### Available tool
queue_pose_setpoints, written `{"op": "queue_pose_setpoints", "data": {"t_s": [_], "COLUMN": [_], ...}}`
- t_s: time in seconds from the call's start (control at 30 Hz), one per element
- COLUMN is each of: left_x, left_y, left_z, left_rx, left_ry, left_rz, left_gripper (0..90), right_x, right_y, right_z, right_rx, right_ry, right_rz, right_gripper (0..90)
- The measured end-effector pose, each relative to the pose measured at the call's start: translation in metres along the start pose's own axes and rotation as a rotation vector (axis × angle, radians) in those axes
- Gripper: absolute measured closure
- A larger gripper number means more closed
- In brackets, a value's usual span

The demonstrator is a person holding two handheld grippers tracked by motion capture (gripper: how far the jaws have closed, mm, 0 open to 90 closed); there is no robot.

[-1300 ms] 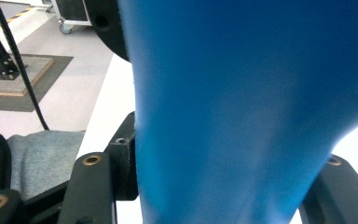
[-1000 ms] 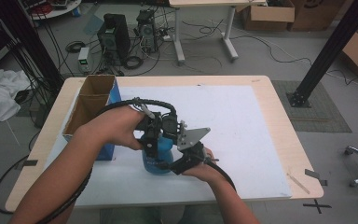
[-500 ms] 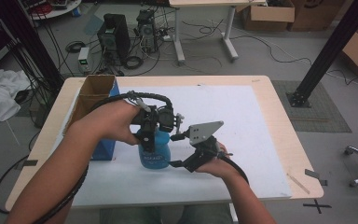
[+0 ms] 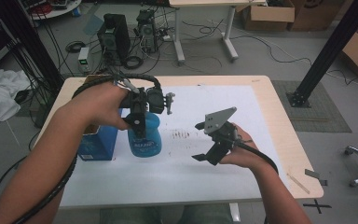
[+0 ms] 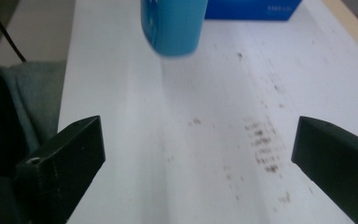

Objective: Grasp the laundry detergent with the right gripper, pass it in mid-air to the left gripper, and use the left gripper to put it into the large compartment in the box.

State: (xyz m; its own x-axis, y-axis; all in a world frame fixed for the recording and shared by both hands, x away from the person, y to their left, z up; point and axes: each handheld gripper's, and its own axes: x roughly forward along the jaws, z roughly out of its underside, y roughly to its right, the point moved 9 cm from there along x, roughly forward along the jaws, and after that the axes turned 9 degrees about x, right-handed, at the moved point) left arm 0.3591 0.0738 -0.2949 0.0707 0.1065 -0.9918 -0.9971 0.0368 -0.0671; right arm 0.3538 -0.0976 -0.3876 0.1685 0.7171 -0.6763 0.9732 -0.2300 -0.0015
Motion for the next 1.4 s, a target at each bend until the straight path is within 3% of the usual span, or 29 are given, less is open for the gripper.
{"op": "queue_pose_setpoints", "data": {"t_s": [0.23, 0.37, 0.47, 0.6, 0.67, 0.73, 0.77, 0.83, 0.9, 1.0, 1.2, 1.3, 1.4], "left_x": [-0.025, -0.041, -0.051, -0.064, -0.069, -0.072, -0.075, -0.078, -0.083, -0.087, -0.092, -0.093, -0.093], "left_y": [-0.013, -0.022, -0.028, -0.034, -0.037, -0.040, -0.042, -0.044, -0.045, -0.044, -0.043, -0.045, -0.048], "left_z": [0.017, 0.030, 0.042, 0.059, 0.068, 0.076, 0.081, 0.090, 0.102, 0.115, 0.137, 0.148, 0.155], "left_rx": [-0.118, -0.226, -0.335, -0.475, -0.544, -0.638, -0.705, -0.770, -0.869, -0.966, -1.121, -1.210, -1.254], "left_ry": [-0.016, -0.023, -0.029, -0.028, -0.021, -0.014, -0.012, -0.021, -0.044, -0.050, -0.056, -0.063, -0.075], "left_rz": [0.023, 0.040, 0.077, 0.121, 0.137, 0.159, 0.165, 0.161, 0.165, 0.180, 0.207, 0.200, 0.185], "left_gripper": [38.4, 38.4, 38.4, 38.4, 38.4, 38.4, 38.4, 38.4, 38.4, 38.4, 38.4, 38.4, 38.4], "right_x": [-0.017, -0.023, -0.025, -0.025, -0.026, -0.027, -0.027, -0.029, -0.031, -0.034, -0.040, -0.042, -0.043], "right_y": [0.012, 0.021, 0.025, 0.024, 0.023, 0.023, 0.023, 0.022, 0.022, 0.023, 0.026, 0.027, 0.027], "right_z": [0.007, 0.013, 0.019, 0.024, 0.024, 0.024, 0.023, 0.022, 0.021, 0.022, 0.023, 0.024, 0.025], "right_rx": [-0.009, -0.017, -0.033, -0.064, -0.073, -0.086, -0.092, -0.102, -0.114, -0.122, -0.126, -0.125, -0.128], "right_ry": [-0.160, -0.269, -0.373, -0.462, -0.476, -0.490, -0.489, -0.493, -0.501, -0.515, -0.526, -0.530, -0.537], "right_rz": [0.018, 0.019, 0.018, 0.015, 0.012, 0.013, 0.015, 0.009, 0.009, 0.009, 0.011, 0.013, 0.014], "right_gripper": [0.0, 0.0, 0.0, 0.0, 0.0, 0.0, 0.0, 0.0, 0.0, 0.0, 0.0, 0.0, 0.0]}}
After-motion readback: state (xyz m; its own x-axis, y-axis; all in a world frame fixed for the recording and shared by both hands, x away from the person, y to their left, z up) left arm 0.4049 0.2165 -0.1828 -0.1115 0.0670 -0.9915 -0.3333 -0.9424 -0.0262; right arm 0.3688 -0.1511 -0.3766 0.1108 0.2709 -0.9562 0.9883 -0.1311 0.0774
